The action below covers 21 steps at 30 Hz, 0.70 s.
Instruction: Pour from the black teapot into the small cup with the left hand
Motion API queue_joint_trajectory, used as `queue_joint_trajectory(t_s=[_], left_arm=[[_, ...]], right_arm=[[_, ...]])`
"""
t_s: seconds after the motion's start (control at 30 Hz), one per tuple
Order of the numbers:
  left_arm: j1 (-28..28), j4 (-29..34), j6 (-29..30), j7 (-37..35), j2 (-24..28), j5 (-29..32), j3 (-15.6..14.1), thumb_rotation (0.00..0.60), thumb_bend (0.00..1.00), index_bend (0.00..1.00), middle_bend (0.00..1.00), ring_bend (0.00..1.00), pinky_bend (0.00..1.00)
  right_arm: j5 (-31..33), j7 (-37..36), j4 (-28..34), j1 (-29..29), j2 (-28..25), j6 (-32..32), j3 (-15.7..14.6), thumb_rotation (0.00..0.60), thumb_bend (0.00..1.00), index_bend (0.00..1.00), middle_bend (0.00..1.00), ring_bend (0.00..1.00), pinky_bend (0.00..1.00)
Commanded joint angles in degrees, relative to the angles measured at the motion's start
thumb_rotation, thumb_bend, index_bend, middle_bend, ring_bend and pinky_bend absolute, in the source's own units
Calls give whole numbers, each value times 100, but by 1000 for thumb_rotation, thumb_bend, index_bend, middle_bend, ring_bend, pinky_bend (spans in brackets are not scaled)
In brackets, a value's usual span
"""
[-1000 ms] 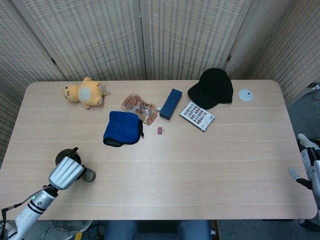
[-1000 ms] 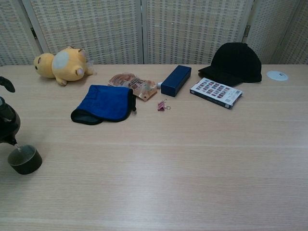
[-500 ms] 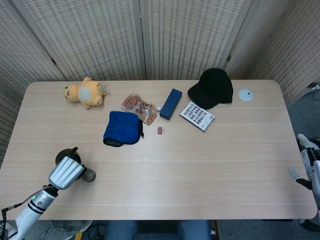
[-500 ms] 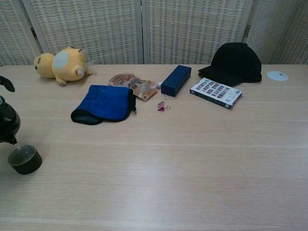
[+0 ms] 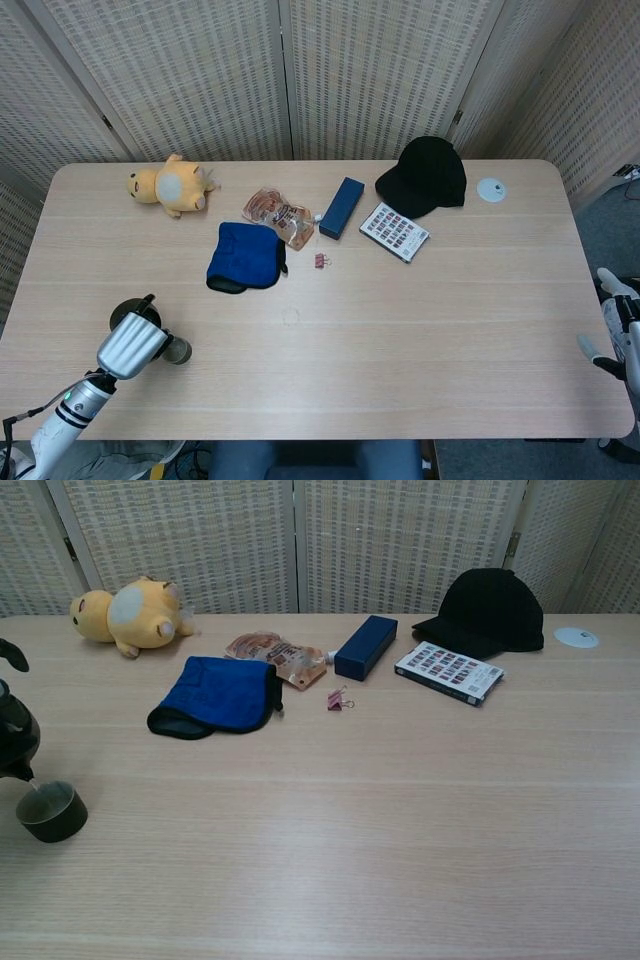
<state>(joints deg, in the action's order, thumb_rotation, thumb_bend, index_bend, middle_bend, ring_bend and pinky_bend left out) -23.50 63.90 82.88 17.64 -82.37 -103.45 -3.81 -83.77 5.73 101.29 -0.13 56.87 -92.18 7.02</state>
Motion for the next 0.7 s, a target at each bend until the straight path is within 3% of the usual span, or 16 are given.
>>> queue_joint_trajectory(t_s=[0.03, 0.43, 0.7], left_arm=[[4, 14, -6, 10, 11, 14, 9, 561, 469, 1000, 1000, 949, 277], [12, 98, -59, -160, 57, 134, 57, 586, 469, 1000, 1000, 947, 278], [-10, 65, -69, -617, 27, 391, 242, 599, 469, 1000, 1000, 939, 277]], right_arm=[[1, 2, 4, 1, 1, 2, 0, 600, 160, 162, 277, 159, 180], [8, 19, 20, 17, 10, 10, 20, 600, 159, 162, 277, 159, 180], [6, 39, 35, 31, 18, 14, 31, 600, 160, 162, 277, 159, 180]])
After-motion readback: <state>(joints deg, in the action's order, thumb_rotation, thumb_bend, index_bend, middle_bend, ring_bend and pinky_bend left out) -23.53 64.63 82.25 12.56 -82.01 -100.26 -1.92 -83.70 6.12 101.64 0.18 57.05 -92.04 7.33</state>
